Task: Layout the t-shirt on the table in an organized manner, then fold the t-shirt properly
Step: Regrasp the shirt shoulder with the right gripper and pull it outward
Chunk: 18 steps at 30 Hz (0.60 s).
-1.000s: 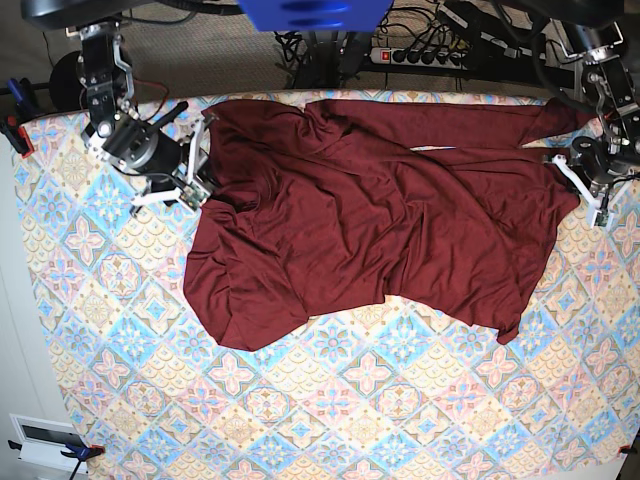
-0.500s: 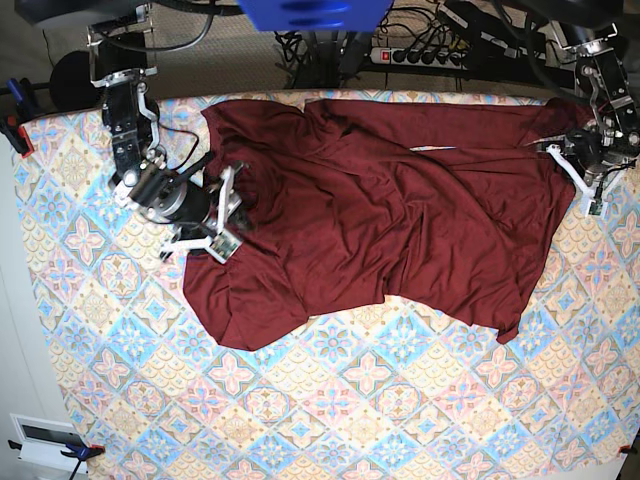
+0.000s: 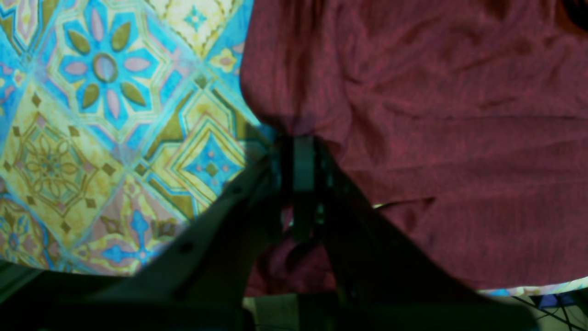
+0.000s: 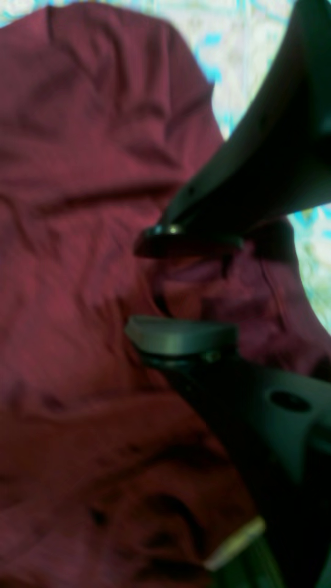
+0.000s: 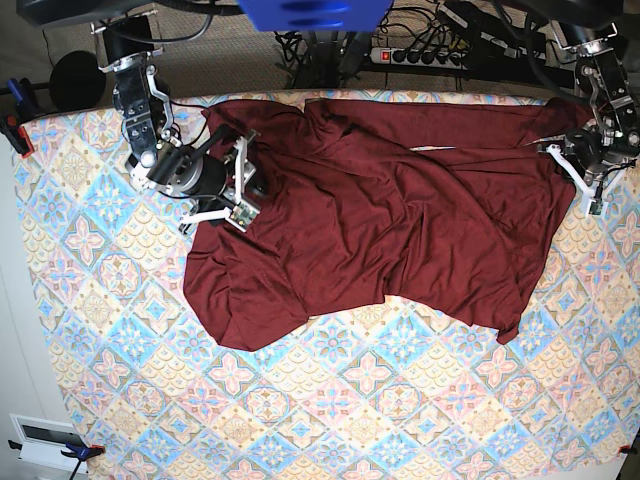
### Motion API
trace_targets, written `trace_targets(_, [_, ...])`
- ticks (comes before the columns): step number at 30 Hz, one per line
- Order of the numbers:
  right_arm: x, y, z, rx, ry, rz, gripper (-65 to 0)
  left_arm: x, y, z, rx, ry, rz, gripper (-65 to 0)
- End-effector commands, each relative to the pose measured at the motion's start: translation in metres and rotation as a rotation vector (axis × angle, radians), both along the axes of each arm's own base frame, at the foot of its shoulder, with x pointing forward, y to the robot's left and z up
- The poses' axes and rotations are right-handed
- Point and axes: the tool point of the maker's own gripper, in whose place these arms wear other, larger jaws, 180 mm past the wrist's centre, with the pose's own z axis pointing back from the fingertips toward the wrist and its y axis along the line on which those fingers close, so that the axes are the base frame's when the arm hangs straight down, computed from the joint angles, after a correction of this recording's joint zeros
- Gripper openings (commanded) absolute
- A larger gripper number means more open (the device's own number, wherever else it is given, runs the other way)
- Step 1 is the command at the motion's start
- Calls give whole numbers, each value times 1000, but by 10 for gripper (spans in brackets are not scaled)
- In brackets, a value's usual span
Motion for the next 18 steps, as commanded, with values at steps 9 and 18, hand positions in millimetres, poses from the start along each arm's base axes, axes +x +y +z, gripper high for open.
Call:
trace_targets(9, [2, -10, -19, 4, 51, -32, -443, 8, 6, 12, 18, -34, -5, -650])
trace_targets(18, [1, -13, -33, 30, 82, -57, -519, 8, 6, 11, 17, -33, -5, -650])
